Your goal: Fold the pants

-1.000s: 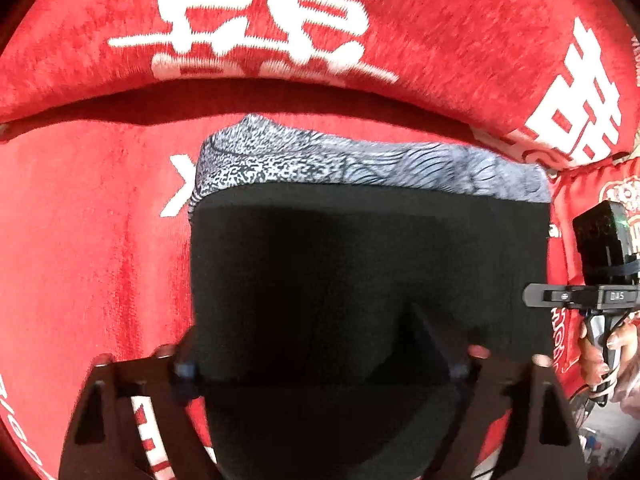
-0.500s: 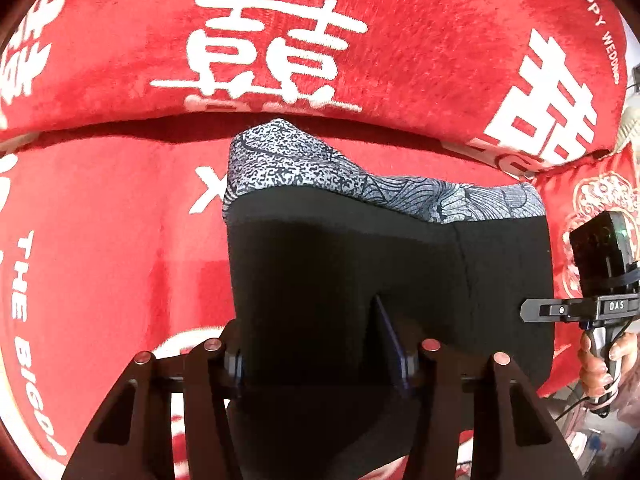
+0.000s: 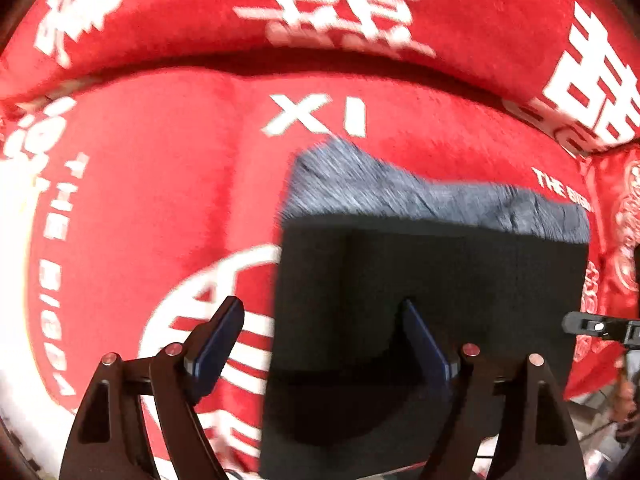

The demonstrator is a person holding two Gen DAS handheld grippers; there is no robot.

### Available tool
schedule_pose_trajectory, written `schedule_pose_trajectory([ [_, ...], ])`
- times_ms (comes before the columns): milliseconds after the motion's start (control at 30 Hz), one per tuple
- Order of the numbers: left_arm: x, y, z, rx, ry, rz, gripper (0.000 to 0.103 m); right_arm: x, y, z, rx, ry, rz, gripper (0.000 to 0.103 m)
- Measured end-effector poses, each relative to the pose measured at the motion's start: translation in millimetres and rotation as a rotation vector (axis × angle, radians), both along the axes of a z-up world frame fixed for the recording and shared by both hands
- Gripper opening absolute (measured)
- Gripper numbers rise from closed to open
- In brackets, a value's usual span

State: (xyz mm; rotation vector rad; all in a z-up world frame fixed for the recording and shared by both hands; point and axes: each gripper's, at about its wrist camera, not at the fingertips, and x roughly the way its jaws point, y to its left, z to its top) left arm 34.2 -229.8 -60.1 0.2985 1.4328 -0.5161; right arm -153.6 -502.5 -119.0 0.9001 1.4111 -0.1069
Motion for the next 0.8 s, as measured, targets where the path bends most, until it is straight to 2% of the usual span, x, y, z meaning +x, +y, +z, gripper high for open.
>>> schedule_pose_trajectory([
  [33, 2.8, 0.4, 8.0, -0.007, -0.022, 0.006, 0.082, 0.0, -3.4, 6.4, -0.034, 0.000, -0.007, 0.065],
  [67, 5.5, -1.2, 16.2, -0.021, -0.038, 0.008, 0.082, 1.8, -5.9, 14.5, -0.068, -0.007, -0.009, 0.055],
  [100, 8.4, -5.1, 28.5, -0.050, -0.056, 0.002, 0.082, 5.6, -9.3, 23.2, -0.094, -0.023, -0.005, 0.031],
  [133, 9.8, -8.6, 35.2, -0.070, -0.065, -0.007, 0.082, 12.2, -9.9, 32.9, -0.119, -0.042, 0.007, 0.022],
  [167, 10.0, -16.5, 42.7, -0.102, -0.067, -0.027, 0.082, 17.8, -11.4, 40.2, -0.134, -0.058, 0.014, 0.018],
  [233, 7.0, -32.1, 46.8, -0.143, -0.056, -0.072, 0.082, 36.4, -5.4, 56.5, -0.162, -0.124, 0.048, 0.018],
  [300, 2.6, -48.1, 39.6, -0.136, -0.060, -0.111, 0.082, 49.7, 1.6, 59.3, -0.171, -0.154, 0.089, 0.018],
  [367, 1.3, -59.8, 19.6, -0.098, -0.060, -0.112, 0.082, 62.6, 10.5, 53.1, -0.194, -0.146, 0.125, 0.018],
  [433, 4.0, -59.0, -6.5, -0.060, -0.034, -0.077, 0.082, 73.4, 17.4, 35.1, -0.220, -0.100, 0.167, 0.018],
  [500, 5.0, -57.7, -19.9, -0.047, -0.034, -0.063, 0.082, 69.5, 15.1, 22.7, -0.221, -0.091, 0.185, 0.018],
  [633, 5.5, -63.3, -24.0, -0.035, -0.044, -0.057, 0.092, 74.2, 14.0, 13.5, -0.238, -0.119, 0.213, 0.017],
  [800, -2.0, -64.6, -10.6, 0.011, -0.049, -0.049, 0.092, 62.5, 12.2, 16.8, -0.200, -0.098, 0.177, 0.017],
])
